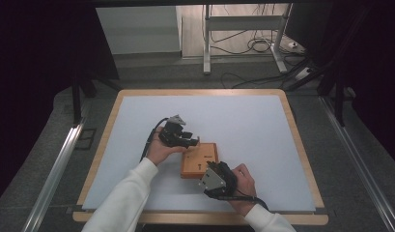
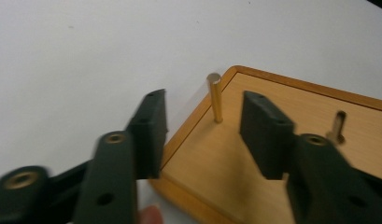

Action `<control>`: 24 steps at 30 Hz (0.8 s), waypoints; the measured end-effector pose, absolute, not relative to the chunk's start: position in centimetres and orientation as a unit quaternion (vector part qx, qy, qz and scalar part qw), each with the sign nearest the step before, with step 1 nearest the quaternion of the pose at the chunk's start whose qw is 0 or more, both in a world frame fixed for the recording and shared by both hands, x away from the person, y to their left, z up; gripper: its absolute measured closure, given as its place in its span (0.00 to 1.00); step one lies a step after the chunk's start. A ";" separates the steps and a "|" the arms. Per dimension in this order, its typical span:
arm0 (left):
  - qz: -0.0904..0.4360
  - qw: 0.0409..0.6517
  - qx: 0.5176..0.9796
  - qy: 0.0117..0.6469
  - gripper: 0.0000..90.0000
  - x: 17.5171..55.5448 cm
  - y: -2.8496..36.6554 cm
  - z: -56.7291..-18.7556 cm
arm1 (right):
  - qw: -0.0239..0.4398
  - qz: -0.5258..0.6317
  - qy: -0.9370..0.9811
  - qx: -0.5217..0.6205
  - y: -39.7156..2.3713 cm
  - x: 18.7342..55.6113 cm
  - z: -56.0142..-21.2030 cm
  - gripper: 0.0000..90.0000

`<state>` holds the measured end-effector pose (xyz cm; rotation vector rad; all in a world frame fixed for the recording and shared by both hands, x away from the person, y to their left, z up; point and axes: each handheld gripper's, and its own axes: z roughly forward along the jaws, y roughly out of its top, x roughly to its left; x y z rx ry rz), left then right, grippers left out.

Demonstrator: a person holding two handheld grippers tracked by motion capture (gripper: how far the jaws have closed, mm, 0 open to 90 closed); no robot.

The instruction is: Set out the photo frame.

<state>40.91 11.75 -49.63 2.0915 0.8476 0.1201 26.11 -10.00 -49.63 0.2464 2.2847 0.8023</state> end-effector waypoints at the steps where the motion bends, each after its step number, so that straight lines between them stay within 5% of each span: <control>1: 0.048 0.427 0.837 0.339 0.52 40.9 11.8 -49.6 | 0.346 0.309 0.881 0.095 -10.0 26.1 -49.6 0.49; 11: 0.063 0.430 0.825 0.361 0.42 35.4 18.3 -50.7 | 0.352 0.313 0.876 0.106 -10.4 26.4 -49.1 0.51; 24: 0.069 0.405 0.831 0.374 0.38 32.8 20.6 -52.3 | 0.360 0.310 0.873 0.107 -10.3 26.8 -48.9 0.53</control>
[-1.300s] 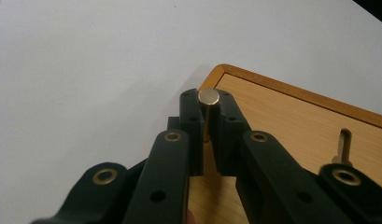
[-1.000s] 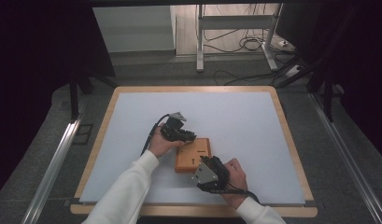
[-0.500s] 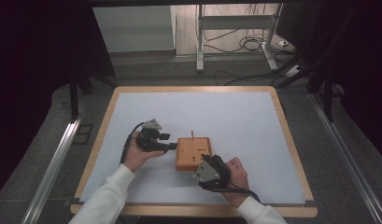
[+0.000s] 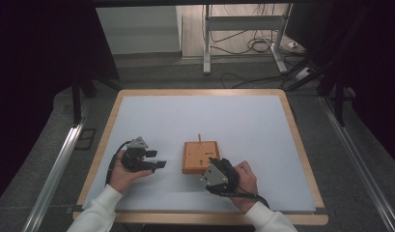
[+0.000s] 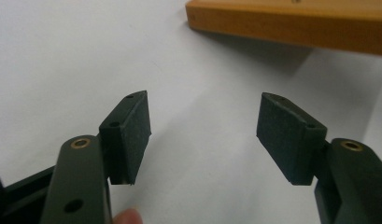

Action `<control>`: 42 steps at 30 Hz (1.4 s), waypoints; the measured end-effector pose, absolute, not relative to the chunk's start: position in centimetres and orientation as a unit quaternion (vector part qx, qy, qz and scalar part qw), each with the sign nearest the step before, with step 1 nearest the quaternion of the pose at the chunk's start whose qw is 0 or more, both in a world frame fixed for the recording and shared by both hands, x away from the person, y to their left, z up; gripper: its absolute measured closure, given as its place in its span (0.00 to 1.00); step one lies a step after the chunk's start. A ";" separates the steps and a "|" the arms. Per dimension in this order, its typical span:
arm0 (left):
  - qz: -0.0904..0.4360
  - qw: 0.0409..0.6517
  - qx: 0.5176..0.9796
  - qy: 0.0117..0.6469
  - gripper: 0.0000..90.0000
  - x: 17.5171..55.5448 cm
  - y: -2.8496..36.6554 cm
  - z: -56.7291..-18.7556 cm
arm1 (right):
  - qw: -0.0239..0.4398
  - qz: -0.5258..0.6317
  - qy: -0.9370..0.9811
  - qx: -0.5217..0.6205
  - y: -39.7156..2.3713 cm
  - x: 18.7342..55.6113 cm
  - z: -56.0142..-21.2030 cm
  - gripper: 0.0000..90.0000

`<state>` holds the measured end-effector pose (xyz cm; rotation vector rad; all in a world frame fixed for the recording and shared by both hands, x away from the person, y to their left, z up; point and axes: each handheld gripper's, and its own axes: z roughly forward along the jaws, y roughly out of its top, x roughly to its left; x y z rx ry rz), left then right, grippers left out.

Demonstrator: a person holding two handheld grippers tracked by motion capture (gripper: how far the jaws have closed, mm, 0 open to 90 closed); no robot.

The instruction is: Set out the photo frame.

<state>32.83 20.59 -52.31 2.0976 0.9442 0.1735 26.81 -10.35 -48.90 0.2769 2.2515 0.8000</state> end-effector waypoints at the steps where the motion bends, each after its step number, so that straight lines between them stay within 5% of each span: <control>1: 0.069 0.402 0.834 0.371 0.38 32.7 20.4 -52.4 | 0.360 0.310 0.873 0.110 -10.3 26.8 -48.8 0.53; 42: 0.045 0.396 0.838 0.373 0.36 33.0 20.4 -53.5 | 0.312 0.299 0.894 0.117 -9.8 30.4 -44.9 0.61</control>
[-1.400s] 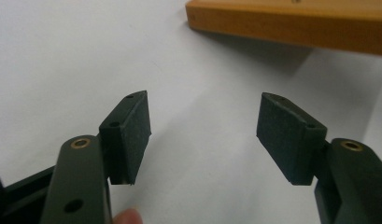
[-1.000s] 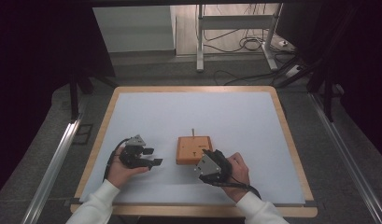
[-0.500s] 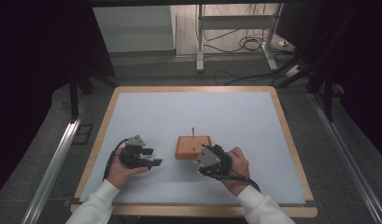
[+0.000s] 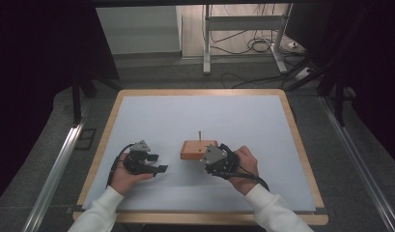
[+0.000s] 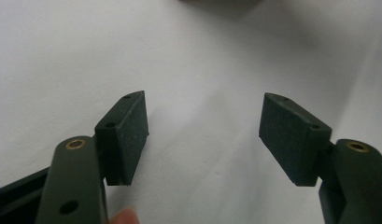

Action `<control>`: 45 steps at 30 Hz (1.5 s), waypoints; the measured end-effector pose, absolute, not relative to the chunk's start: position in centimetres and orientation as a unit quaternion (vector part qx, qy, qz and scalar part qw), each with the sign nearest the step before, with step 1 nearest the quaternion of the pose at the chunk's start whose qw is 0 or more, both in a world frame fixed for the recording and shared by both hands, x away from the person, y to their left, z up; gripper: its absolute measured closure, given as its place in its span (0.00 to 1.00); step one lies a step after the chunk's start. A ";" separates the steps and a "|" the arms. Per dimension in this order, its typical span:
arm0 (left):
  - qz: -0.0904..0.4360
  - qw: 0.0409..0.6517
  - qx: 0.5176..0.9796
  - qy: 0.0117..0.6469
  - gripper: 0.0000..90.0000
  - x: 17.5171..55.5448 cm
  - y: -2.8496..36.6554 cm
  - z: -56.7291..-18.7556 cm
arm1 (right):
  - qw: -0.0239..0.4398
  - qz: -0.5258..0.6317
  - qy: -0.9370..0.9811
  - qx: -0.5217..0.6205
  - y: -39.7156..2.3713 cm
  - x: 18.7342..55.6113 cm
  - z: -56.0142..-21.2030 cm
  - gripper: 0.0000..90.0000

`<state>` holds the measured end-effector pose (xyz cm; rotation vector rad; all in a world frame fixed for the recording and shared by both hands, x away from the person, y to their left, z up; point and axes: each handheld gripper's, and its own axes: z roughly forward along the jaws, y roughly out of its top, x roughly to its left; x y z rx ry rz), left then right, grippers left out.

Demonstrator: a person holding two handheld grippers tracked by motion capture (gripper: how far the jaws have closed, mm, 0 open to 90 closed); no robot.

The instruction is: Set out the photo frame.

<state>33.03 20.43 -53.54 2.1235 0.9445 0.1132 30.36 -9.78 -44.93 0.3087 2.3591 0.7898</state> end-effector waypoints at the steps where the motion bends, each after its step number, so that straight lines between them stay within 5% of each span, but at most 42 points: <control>1: 0.045 0.396 0.838 0.373 0.36 33.0 20.4 -53.6 | 0.309 0.298 0.896 0.116 -9.7 30.5 -44.8 0.61; 30: 0.040 0.396 0.838 0.373 0.36 33.1 20.6 -53.7 | 0.290 0.281 0.912 0.070 -8.2 33.5 -42.1 0.76; 45: 0.039 0.396 0.838 0.372 0.36 33.2 20.4 -53.8 | 0.227 0.330 0.915 0.049 -9.9 32.1 -40.3 0.77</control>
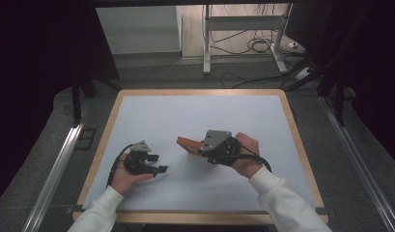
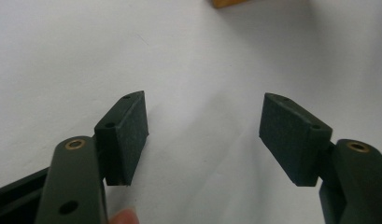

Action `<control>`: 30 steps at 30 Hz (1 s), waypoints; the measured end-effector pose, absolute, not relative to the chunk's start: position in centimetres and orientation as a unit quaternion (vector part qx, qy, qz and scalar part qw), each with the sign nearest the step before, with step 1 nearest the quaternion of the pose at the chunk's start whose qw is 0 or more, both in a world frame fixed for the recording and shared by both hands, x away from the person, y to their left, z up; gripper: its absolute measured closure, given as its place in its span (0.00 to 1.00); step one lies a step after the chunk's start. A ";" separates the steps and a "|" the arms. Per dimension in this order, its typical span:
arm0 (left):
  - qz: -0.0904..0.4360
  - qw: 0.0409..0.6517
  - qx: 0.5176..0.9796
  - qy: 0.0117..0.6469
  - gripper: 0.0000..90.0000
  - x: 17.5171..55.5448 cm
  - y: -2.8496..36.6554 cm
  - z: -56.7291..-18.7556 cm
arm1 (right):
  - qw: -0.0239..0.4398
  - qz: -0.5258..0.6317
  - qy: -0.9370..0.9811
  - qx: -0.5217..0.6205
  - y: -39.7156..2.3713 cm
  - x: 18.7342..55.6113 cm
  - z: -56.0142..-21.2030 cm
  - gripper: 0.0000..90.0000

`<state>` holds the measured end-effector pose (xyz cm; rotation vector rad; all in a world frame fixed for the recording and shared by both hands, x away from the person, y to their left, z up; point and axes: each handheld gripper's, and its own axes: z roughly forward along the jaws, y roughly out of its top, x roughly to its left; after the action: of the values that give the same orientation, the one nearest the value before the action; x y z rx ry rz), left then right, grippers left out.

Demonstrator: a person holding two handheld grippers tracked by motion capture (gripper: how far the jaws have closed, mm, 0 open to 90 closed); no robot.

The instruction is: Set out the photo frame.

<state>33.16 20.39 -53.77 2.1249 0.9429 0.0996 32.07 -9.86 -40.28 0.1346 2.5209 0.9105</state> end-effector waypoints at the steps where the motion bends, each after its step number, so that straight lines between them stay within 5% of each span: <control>1: 0.039 0.396 0.838 0.372 0.36 33.2 20.4 -53.8 | 0.227 0.328 0.916 0.047 -9.9 32.0 -40.3 0.77; 9: 0.040 0.395 0.840 0.371 0.36 33.2 20.4 -53.8 | 0.246 0.330 0.909 0.069 -10.6 32.7 -40.3 0.75; 19: 0.040 0.395 0.840 0.371 0.35 33.2 20.4 -53.8 | 0.267 0.332 0.897 0.116 -11.0 34.2 -39.9 0.57; 30: 0.039 0.394 0.840 0.371 0.35 33.2 20.5 -53.8 | 0.271 0.331 0.892 0.144 -11.5 35.4 -39.9 0.56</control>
<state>33.20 20.45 -53.78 2.1300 0.9408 0.1001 35.44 -11.46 -39.94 0.3889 2.4044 0.8916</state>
